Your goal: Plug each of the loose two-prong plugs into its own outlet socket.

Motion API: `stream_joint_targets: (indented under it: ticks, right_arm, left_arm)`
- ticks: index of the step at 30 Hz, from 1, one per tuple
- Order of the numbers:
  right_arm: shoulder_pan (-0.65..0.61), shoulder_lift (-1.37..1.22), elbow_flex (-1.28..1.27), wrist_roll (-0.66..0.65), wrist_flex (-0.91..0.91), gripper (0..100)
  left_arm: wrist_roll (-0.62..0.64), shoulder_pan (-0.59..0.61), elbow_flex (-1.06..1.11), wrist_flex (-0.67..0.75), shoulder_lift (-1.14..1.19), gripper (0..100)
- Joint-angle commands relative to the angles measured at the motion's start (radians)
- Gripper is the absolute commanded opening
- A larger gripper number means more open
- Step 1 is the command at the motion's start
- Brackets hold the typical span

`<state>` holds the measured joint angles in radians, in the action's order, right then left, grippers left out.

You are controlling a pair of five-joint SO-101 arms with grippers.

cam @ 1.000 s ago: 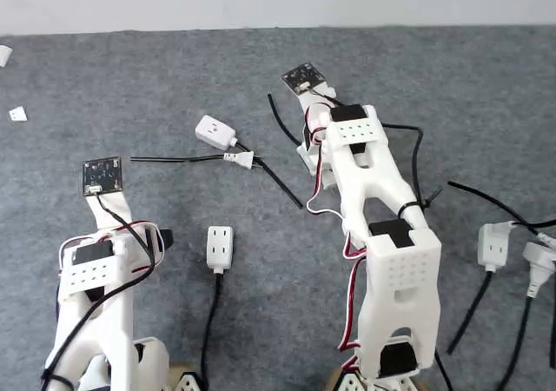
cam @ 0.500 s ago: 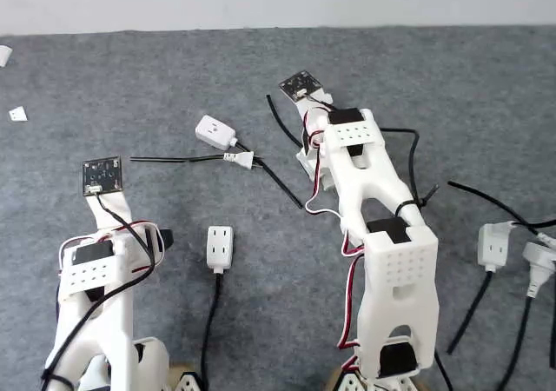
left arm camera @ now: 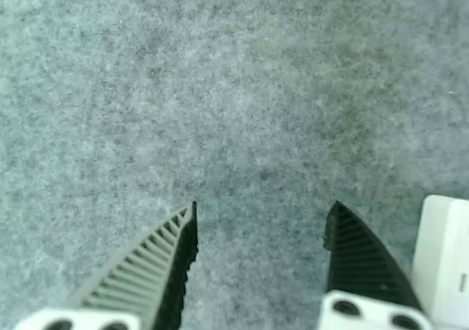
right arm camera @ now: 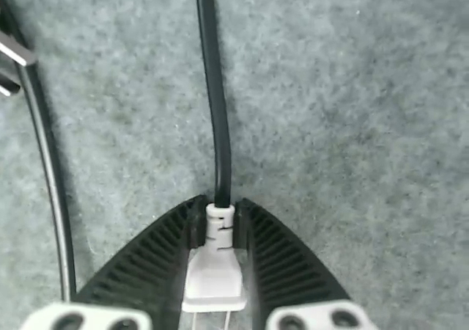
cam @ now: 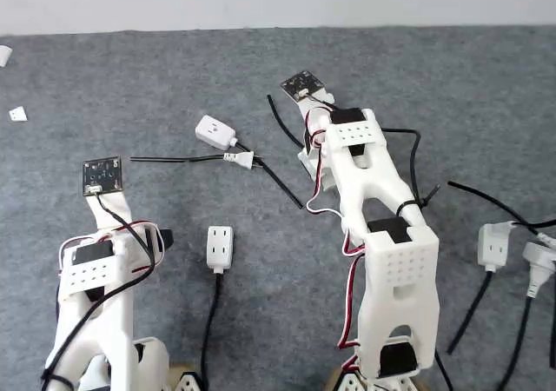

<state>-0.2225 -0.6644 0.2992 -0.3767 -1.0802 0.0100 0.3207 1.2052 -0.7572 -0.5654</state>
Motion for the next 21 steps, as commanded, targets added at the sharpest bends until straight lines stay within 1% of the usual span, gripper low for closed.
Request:
stream_joint_targets:
  ticks: [1, 6, 13, 16, 20, 21]
  right_arm:
    - [0.021, 0.044, 0.035, 0.0, 0.007, 0.8]
    - [0.085, 0.12, 0.029, 0.126, 0.004, 0.9]
    - [0.107, 0.171, 0.028, 0.187, -0.11, 0.9]
    - [0.119, 0.197, 0.026, 0.232, -0.142, 1.0]
    - [0.154, 0.263, -0.091, 0.292, -0.073, 1.0]
    - [0.156, 0.291, -0.138, 0.299, -0.051, 1.0]
  left_arm:
    - [-0.005, -0.006, -0.008, 0.023, -0.018, 27]
    - [-0.005, -0.009, -0.01, 0.018, -0.018, 27]
    - [-0.003, -0.015, -0.015, -0.005, -0.018, 27]
    - [-0.003, -0.081, -0.015, -0.02, -0.018, 27]
    - [0.009, -0.218, -0.042, -0.066, -0.018, 27]
    - [0.032, -0.261, -0.058, -0.086, -0.018, 27]
